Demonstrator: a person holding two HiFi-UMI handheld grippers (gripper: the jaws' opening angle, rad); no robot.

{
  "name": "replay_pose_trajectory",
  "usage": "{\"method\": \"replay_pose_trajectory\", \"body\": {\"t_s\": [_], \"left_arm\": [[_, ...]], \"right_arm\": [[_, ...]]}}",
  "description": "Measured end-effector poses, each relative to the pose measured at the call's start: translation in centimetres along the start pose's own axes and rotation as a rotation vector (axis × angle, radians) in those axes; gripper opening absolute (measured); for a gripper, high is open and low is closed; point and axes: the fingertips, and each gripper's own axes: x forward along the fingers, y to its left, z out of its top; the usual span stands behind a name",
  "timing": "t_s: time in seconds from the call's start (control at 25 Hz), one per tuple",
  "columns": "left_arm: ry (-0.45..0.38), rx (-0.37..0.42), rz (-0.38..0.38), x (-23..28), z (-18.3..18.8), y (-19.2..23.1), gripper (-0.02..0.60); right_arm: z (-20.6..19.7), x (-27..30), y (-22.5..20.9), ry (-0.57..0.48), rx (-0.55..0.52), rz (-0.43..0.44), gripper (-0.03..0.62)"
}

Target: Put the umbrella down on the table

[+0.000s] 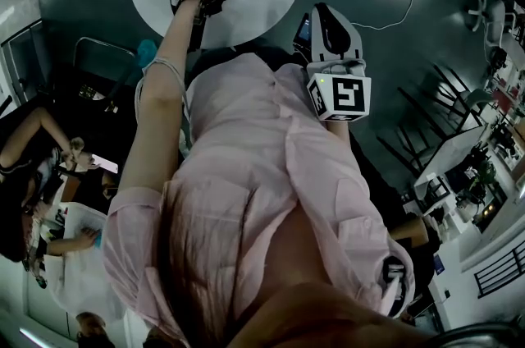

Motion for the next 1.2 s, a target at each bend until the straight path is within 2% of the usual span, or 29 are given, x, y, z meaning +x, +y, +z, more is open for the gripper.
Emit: {"method": "replay_pose_trajectory", "body": {"t_s": [0.2, 0.32, 0.48, 0.52, 0.56, 0.64, 0.76, 0.96, 1.08, 1.2], "left_arm": [[-0.019, 0.014, 0.005, -2.1, -0.1, -0.4, 0.350], [-0.117, 0.009, 0.005, -4.9, 1.4, -0.8, 0.348], [-0.291, -0.020, -0.016, -9.1, 4.4, -2.6, 0.346], [-0.333, -0.029, -0.016, -10.4, 4.9, -3.0, 0.333], [-0.379, -0.038, -0.008, -11.7, 5.4, -3.3, 0.288], [-0.482, -0.050, 0.012, -14.8, 6.2, -3.8, 0.135], [-0.625, -0.085, 0.032, -19.8, 7.1, -4.7, 0.053], [-0.782, -0.086, 0.088, -26.8, 6.4, -6.4, 0.025], [-0.826, -0.031, 0.136, -29.6, 5.0, -7.4, 0.023], [-0.851, -0.009, 0.144, -31.4, 3.6, -8.3, 0.023]], "right_arm": [[0.2, 0.1, 0.4, -0.006, -0.006, 0.012, 0.041], [0.2, 0.3, 0.6, -0.014, -0.004, 0.024, 0.041], [0.6, 0.8, 0.9, -0.028, -0.005, 0.040, 0.041], [0.7, 0.9, 1.0, -0.033, -0.006, 0.045, 0.041], [0.8, 1.0, 1.2, -0.038, -0.008, 0.050, 0.041], [0.9, 1.2, 1.6, -0.047, -0.012, 0.060, 0.041], [1.0, 1.6, 2.1, -0.054, -0.014, 0.078, 0.041], [1.4, 1.9, 2.6, -0.070, -0.019, 0.101, 0.041], [1.7, 2.0, 3.2, -0.080, -0.027, 0.124, 0.041], [2.0, 2.2, 3.8, -0.093, -0.039, 0.148, 0.041]]}}
